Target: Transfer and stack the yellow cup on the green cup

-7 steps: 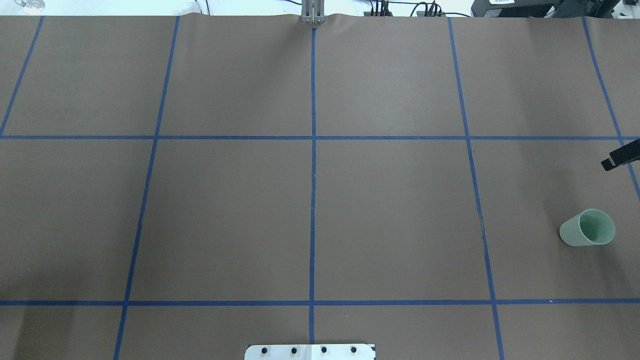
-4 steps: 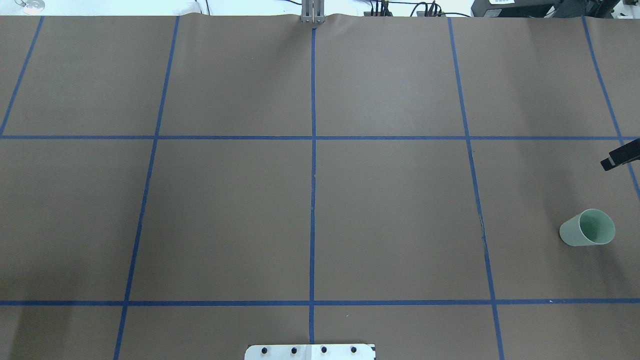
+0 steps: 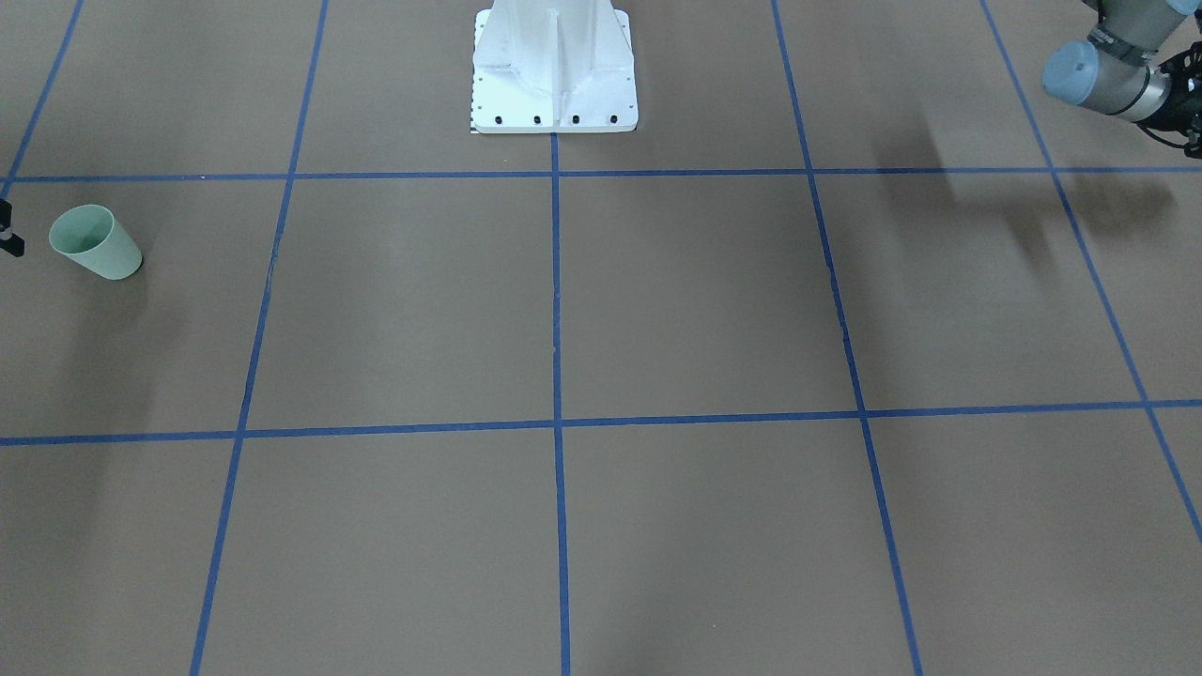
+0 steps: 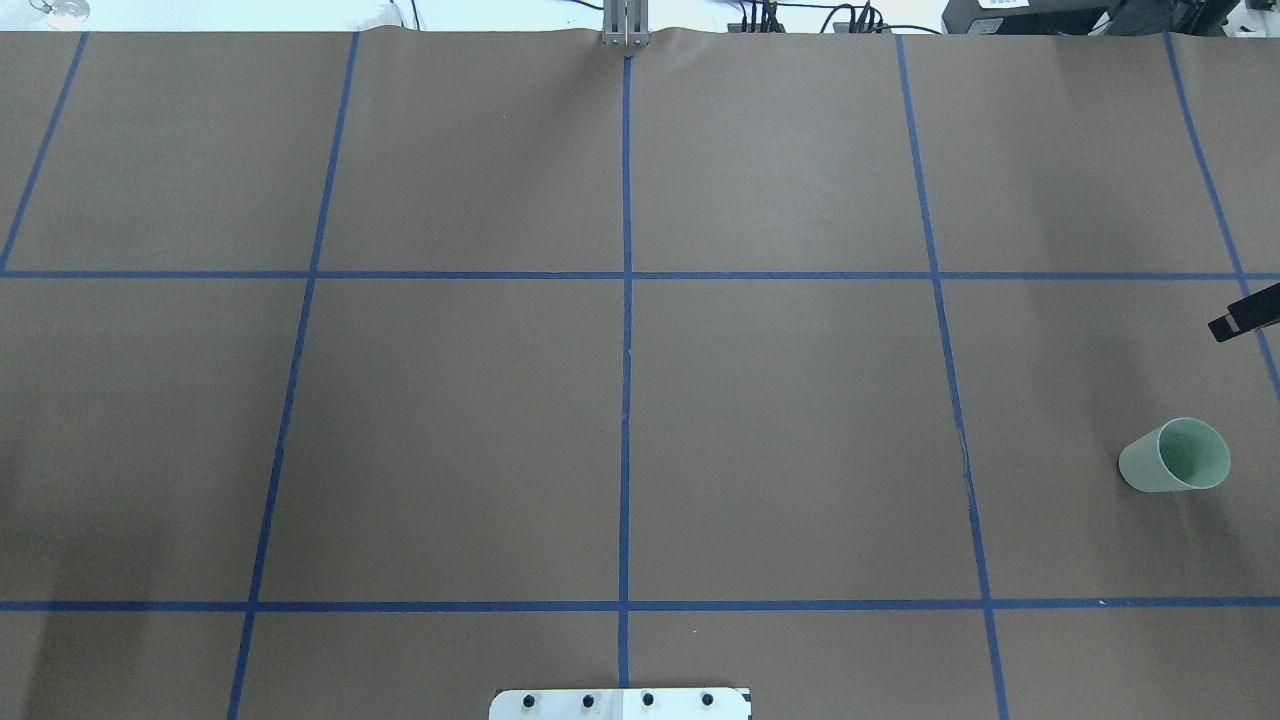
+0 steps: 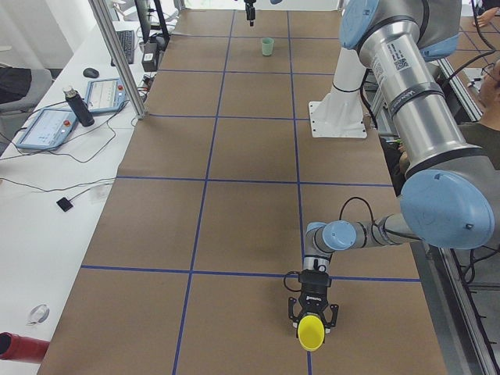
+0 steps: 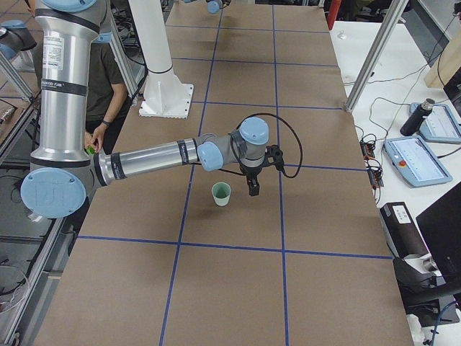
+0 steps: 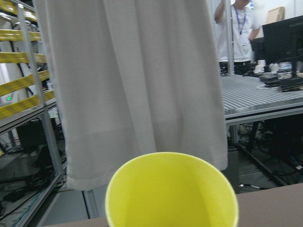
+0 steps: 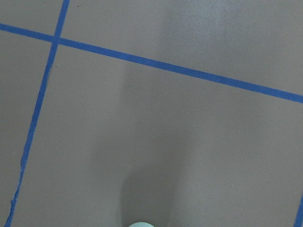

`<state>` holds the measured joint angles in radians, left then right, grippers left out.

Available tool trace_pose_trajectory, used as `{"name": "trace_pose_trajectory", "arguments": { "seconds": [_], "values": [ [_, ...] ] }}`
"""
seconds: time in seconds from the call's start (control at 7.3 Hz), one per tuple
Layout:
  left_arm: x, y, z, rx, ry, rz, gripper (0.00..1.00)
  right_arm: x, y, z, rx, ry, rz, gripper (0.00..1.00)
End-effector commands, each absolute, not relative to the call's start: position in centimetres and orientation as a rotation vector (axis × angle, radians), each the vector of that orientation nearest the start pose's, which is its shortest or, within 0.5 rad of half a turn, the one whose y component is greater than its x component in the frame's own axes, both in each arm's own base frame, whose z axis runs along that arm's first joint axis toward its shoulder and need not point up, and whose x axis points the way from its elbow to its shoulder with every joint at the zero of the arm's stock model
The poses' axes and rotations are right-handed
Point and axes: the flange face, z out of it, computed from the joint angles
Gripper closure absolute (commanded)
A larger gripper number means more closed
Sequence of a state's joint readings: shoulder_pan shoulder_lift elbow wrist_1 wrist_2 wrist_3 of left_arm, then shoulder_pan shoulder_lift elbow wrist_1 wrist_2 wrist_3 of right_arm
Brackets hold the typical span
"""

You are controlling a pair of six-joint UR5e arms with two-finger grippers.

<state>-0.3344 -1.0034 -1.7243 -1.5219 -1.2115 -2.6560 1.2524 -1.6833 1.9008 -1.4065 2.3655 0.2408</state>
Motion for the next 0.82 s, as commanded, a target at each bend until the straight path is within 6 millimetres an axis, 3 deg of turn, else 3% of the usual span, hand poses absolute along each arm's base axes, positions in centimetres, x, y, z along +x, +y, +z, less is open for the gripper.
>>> {"name": "trace_pose_trajectory", "arguments": {
  "seconds": [0.0,0.14,0.41,0.55,0.68],
  "values": [
    [16.0,-27.1,77.1,0.691,-0.097,-1.199,0.43,-7.8,-45.0,52.3,0.147,-0.849,-0.219,0.00],
    [18.0,-31.0,74.0,0.765,0.006,-1.143,0.43,-7.8,-45.2,52.4,0.147,-0.846,-0.217,0.00],
    [22.3,-40.6,64.5,0.889,0.164,-1.054,0.43,-8.0,-45.5,52.8,0.140,-0.845,-0.215,0.00],
    [26.2,-44.1,58.7,0.920,0.255,-0.995,0.43,-8.1,-45.8,53.4,0.127,-0.844,-0.212,0.00],
    [29.6,-46.6,53.6,0.947,0.308,-0.922,0.36,-8.2,-46.0,53.7,0.123,-0.843,-0.210,0.00]
  ]
}}
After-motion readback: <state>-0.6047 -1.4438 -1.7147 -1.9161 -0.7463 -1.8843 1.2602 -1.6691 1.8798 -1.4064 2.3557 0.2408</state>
